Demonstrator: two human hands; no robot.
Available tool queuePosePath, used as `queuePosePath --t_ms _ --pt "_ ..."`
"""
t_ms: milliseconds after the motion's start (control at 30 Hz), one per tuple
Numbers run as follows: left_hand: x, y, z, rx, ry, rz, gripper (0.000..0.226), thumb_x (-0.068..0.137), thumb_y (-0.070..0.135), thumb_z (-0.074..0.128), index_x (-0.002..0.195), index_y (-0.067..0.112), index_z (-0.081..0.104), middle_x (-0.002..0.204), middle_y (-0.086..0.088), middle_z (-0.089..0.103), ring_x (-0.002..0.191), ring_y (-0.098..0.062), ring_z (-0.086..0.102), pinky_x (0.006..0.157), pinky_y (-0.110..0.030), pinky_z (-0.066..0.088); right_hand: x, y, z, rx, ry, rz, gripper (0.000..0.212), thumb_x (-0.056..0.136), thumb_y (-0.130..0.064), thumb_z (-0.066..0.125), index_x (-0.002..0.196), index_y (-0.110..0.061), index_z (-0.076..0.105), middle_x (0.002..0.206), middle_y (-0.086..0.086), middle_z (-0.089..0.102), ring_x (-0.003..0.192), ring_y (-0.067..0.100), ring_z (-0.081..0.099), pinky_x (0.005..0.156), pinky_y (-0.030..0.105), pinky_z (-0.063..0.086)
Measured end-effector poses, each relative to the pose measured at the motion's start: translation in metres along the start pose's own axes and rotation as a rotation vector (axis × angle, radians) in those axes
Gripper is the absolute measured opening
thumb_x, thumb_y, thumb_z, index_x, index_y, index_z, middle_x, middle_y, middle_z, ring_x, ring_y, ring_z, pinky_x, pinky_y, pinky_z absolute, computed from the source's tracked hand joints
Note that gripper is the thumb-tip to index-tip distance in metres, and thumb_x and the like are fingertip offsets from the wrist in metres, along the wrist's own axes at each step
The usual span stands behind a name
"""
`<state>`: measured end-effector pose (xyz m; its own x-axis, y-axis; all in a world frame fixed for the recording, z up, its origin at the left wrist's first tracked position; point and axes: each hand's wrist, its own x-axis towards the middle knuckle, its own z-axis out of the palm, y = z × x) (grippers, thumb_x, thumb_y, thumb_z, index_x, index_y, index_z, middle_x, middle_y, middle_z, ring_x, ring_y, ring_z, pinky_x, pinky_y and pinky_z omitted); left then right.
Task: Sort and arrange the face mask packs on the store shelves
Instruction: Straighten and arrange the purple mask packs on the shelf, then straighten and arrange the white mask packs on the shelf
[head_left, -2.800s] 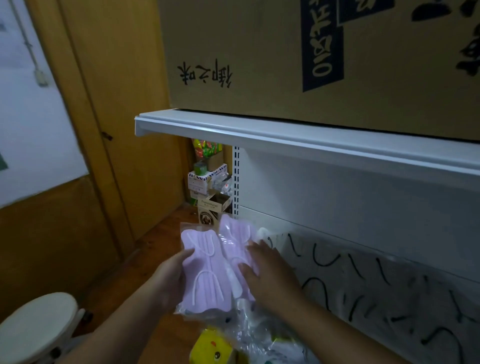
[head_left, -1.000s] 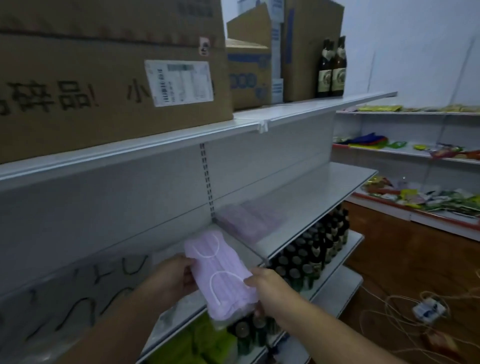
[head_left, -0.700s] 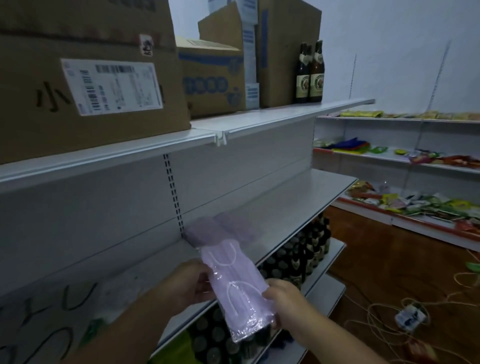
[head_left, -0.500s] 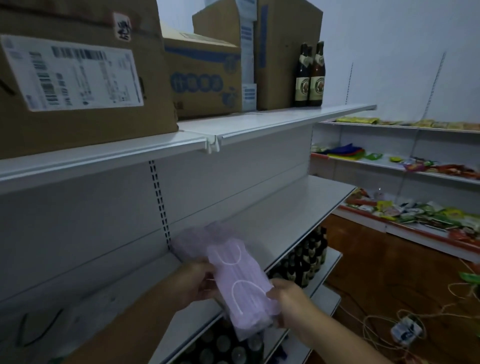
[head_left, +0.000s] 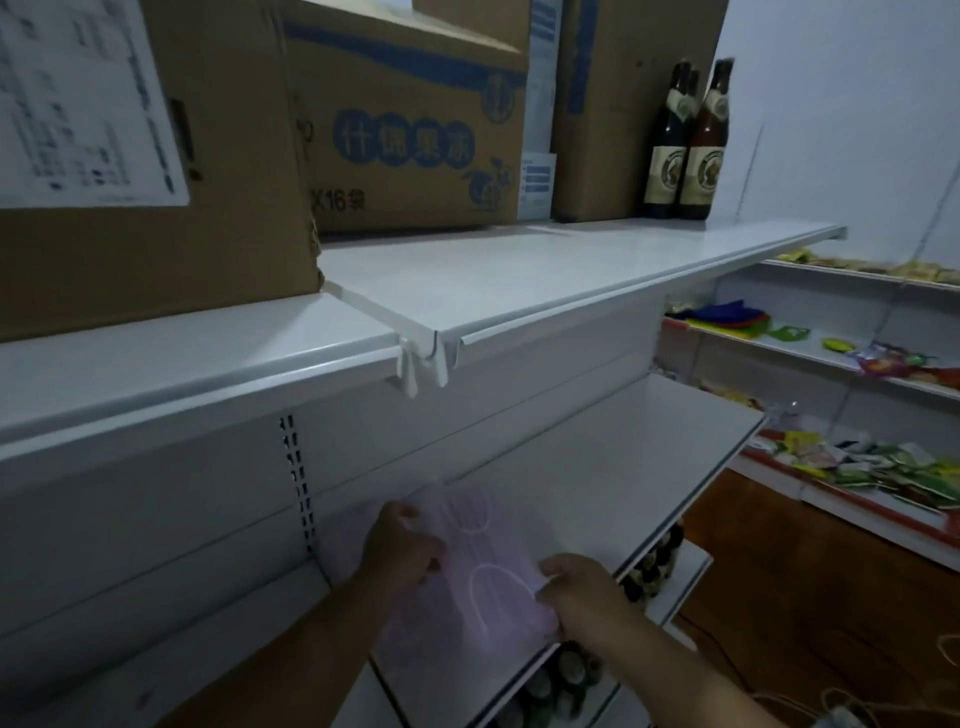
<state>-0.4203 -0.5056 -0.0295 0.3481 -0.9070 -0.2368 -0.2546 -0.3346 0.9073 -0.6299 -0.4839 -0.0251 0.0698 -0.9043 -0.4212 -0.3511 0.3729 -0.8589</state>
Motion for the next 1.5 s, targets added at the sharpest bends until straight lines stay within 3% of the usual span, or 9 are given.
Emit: queuePosePath --t_ms 200,300,433,533,800,1033,1133,1267,1500 --pt "0.036 0.001 0.008 0.420 0.120 0.157 0.021 0.077 0.011 0.073 0.065 0.022 0.060 0.070 0.001 0.063 0.072 -0.017 0.061 0.061 -0.024 0.043 0.068 -0.013 -0.006 -0.228 -0.084 -0.068 0.040 0.089 -0.001 0.049 0.128 -0.006 0.056 0.127 0.012 0.056 0.100 0.026 0.062 0.074 0.029 0.056" --pt "0.048 0.001 0.013 0.539 0.128 0.126 0.007 0.081 0.013 0.071 0.086 0.012 0.073 0.090 -0.007 0.072 0.088 -0.021 0.067 0.075 -0.029 0.049 0.095 -0.020 -0.008 -0.435 -0.160 -0.165 0.040 0.086 -0.003 0.052 0.125 -0.006 0.060 0.127 0.011 0.060 0.115 0.024 0.059 0.093 0.025 0.047" --pt "0.058 0.000 0.017 0.770 0.170 0.104 0.019 0.086 0.026 0.063 0.102 0.020 0.071 0.108 0.000 0.071 0.103 -0.015 0.064 0.083 -0.025 0.047 0.128 -0.023 -0.006 -0.545 -0.205 -0.245 0.041 0.075 -0.003 0.052 0.112 -0.012 0.069 0.111 0.011 0.069 0.096 0.024 0.068 0.077 0.025 0.053" --pt "0.066 -0.006 0.022 0.880 0.173 0.084 0.021 0.088 0.030 0.058 0.104 0.025 0.070 0.114 0.002 0.068 0.107 -0.015 0.062 0.086 -0.025 0.047 0.147 -0.017 -0.003 -0.649 -0.250 -0.282 0.040 0.077 -0.009 0.052 0.113 -0.017 0.067 0.117 0.005 0.066 0.102 0.019 0.065 0.086 0.024 0.052" --pt "0.067 -0.005 0.015 0.912 0.322 0.101 0.049 0.093 0.053 0.046 0.134 0.026 0.049 0.138 -0.003 0.046 0.128 -0.020 0.044 0.101 -0.029 0.039 0.152 -0.025 0.000 -1.051 -0.249 -0.749 0.066 0.095 -0.043 0.042 0.152 -0.024 0.015 0.156 0.001 0.019 0.140 0.021 0.023 0.112 0.031 0.025" --pt "0.006 -0.015 -0.047 0.933 0.472 -0.050 0.065 0.093 0.063 0.033 0.151 0.034 0.022 0.162 0.002 0.008 0.149 -0.017 0.002 0.119 -0.041 0.006 0.116 -0.054 0.056 -1.233 -0.402 -1.153 0.072 0.095 -0.050 0.040 0.153 -0.026 0.005 0.160 0.009 -0.013 0.147 0.027 -0.011 0.118 0.044 0.000" --pt "-0.044 -0.032 -0.080 1.004 0.548 -0.152 0.089 0.077 0.080 0.003 0.152 0.033 0.018 0.162 -0.002 0.005 0.149 -0.021 0.002 0.119 -0.045 0.006 0.094 -0.051 0.091 -1.228 -0.489 -1.261 0.072 0.094 -0.049 0.041 0.153 -0.027 0.006 0.160 0.006 -0.017 0.147 0.027 -0.014 0.118 0.046 -0.001" --pt "-0.117 -0.064 -0.129 0.943 0.651 -0.316 0.066 0.094 0.062 0.031 0.152 0.032 0.018 0.162 0.001 0.004 0.149 -0.021 0.002 0.119 -0.042 0.007 0.055 -0.043 0.142 -1.228 -0.613 -1.321 0.072 0.094 -0.050 0.039 0.153 -0.030 0.004 0.160 0.004 -0.017 0.147 0.025 -0.015 0.118 0.047 -0.001" --pt "-0.249 -0.109 -0.187 0.843 0.790 -0.463 0.074 0.094 0.059 0.041 0.154 0.028 0.012 0.161 -0.001 0.012 0.148 -0.021 0.011 0.118 -0.039 0.017 -0.033 -0.027 0.214 -1.266 -0.826 -1.235 0.071 0.095 -0.046 0.039 0.153 -0.030 0.002 0.160 0.005 -0.017 0.146 0.027 -0.015 0.116 0.053 -0.002"
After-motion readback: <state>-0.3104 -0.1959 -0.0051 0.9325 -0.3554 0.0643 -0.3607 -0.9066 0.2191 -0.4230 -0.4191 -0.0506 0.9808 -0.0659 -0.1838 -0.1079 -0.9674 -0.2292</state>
